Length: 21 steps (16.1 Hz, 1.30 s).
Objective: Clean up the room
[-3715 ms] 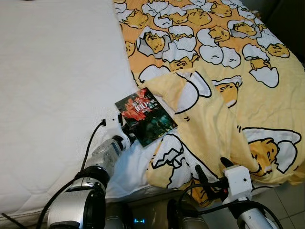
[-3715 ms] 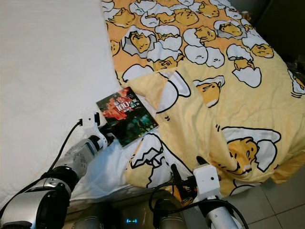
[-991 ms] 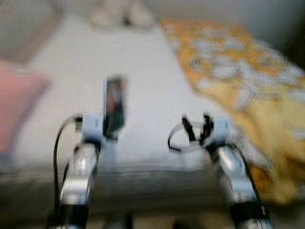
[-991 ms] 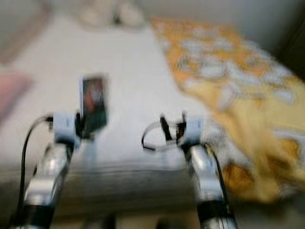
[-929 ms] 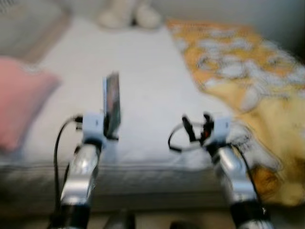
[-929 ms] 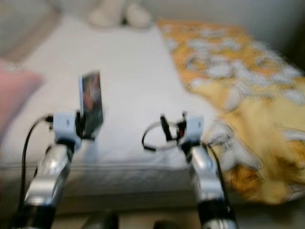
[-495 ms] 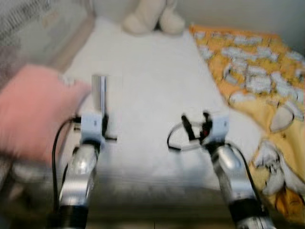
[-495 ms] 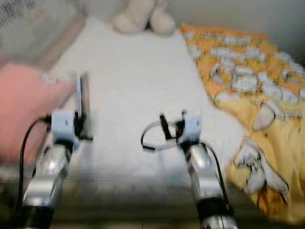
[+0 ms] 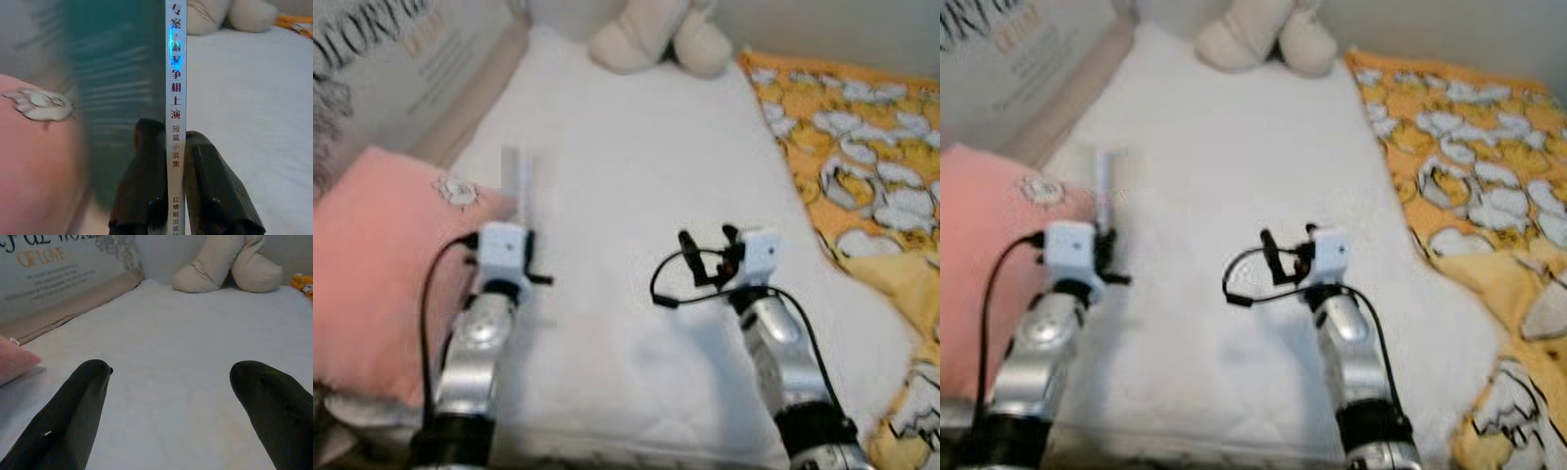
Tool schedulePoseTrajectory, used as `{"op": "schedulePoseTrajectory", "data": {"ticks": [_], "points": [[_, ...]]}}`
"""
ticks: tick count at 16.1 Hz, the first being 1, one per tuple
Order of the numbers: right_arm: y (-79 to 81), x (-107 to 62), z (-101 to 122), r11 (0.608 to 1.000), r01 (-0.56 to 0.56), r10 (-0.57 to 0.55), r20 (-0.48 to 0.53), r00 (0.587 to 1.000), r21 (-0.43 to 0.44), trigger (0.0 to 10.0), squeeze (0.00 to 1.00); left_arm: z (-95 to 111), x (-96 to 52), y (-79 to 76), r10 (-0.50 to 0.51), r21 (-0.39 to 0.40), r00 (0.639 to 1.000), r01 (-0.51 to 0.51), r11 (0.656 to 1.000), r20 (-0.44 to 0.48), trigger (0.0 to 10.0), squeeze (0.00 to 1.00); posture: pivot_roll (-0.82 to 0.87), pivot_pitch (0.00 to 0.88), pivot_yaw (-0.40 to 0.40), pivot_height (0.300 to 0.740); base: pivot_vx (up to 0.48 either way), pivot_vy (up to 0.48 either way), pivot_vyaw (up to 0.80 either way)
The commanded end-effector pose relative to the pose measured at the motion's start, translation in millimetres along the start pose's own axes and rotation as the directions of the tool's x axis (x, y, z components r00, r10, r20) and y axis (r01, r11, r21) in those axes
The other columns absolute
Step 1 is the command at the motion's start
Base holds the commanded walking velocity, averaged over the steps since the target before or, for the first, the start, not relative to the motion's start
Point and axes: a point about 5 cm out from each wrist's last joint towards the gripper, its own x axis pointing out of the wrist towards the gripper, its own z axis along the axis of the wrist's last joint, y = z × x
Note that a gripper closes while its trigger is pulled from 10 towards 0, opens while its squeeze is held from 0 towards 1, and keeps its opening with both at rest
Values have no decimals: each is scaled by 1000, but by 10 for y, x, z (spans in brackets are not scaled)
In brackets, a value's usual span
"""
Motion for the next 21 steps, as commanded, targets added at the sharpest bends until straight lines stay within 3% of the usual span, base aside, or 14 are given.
{"op": "schedulePoseTrajectory", "data": {"ticks": [1,4,5,6,14,21], "points": [[-115,-68,-19,1000,27,-27,-12,1000,-8,10000,0,97,10,-170,-47,-21,998,48,999,46,0,0,34,0,-53,740,292,304,0],[-78,-68,-33,1000,1,-1,-15,1000,-3,10000,31,93,16,-163,-38,-14,998,39,999,40,0,0,38,0,-61,740,0,0,452],[-74,-67,-40,1000,-2,1,-20,1000,-5,10000,31,92,16,-179,-45,-9,998,46,999,38,1412,0,38,0,-61,740,0,0,413],[-85,-62,-64,1000,12,-13,-41,999,-17,10000,0,91,14,-214,-65,10,997,64,998,35,10000,0,39,0,-63,740,0,0,0],[-65,-79,-71,999,27,-28,-27,999,-29,10000,0,178,121,-164,-107,28,993,106,994,41,10000,0,34,0,-49,740,0,0,0],[-58,-101,-79,999,29,-29,-25,999,-34,10000,0,244,169,-203,-170,54,984,168,984,52,10000,0,24,0,-42,740,0,474,0]]}}
